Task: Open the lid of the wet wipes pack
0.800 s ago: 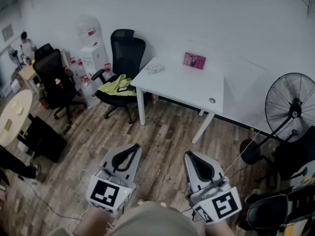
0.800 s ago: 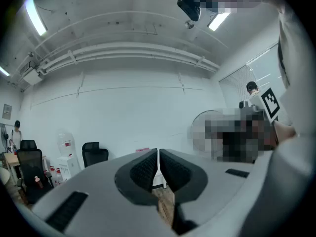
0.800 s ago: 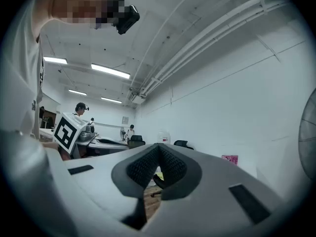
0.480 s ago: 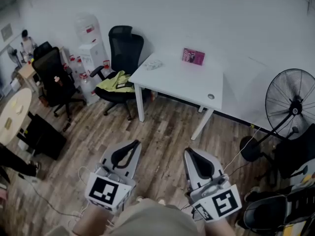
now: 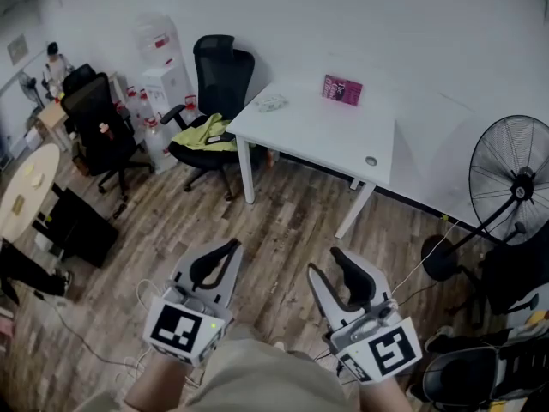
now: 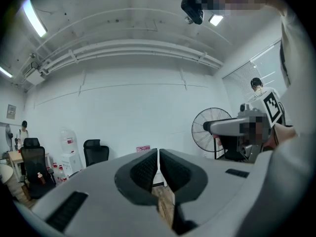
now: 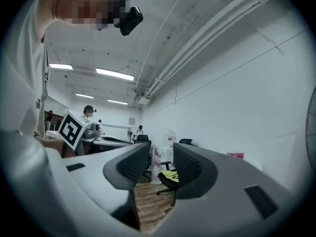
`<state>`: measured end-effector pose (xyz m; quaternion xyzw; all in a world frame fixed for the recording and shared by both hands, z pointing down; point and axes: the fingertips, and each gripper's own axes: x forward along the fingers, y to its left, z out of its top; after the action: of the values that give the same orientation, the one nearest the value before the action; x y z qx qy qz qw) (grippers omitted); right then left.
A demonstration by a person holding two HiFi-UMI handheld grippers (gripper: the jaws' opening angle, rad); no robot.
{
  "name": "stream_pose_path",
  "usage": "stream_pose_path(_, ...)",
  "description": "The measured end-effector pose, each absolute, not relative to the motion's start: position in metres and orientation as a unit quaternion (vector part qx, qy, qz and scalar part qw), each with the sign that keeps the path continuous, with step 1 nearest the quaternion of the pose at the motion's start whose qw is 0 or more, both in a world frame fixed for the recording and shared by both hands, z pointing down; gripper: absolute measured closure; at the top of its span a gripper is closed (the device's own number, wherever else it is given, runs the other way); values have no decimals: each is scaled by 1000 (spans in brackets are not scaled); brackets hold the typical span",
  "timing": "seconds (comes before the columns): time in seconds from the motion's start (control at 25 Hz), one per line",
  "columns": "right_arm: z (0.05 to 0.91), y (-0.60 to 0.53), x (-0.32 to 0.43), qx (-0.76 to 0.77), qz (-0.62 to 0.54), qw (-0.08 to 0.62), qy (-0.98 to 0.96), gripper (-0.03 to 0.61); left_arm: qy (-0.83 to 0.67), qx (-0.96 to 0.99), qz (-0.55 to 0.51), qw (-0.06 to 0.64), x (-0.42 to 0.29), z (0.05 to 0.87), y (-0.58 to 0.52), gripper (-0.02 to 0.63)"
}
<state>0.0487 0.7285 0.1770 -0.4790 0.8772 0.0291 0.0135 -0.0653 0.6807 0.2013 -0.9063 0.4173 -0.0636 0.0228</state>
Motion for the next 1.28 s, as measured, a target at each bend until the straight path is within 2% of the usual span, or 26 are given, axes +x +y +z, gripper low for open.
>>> stream_pose_path(0.04, 179, 728, 47, -475, 28, 8, 879, 392, 420, -905, -64, 23, -66, 201, 680, 583)
stream_pose_path(0.08, 181, 728, 46, -476, 28, 5, 879, 383, 422, -904, -65, 24, -68, 201, 680, 583)
stream_pose_path(0.32, 185, 715, 56, -492, 29, 22, 870, 383, 427, -902, -62, 25, -72, 210, 672, 583)
stream_pose_path(0.6, 203, 656, 57, -496, 20, 7, 868, 383, 431, -900, -64, 12, -80, 228, 613, 583)
stream_pose_path(0.92, 214, 540, 46, -503, 27, -32, 863, 383, 428, -901, -72, 6, -85, 239, 494, 583)
stream_pose_path(1.28, 204, 388, 18, -510, 13, -31, 859, 383, 417, -906, -76, 5, -110, 230, 342, 583)
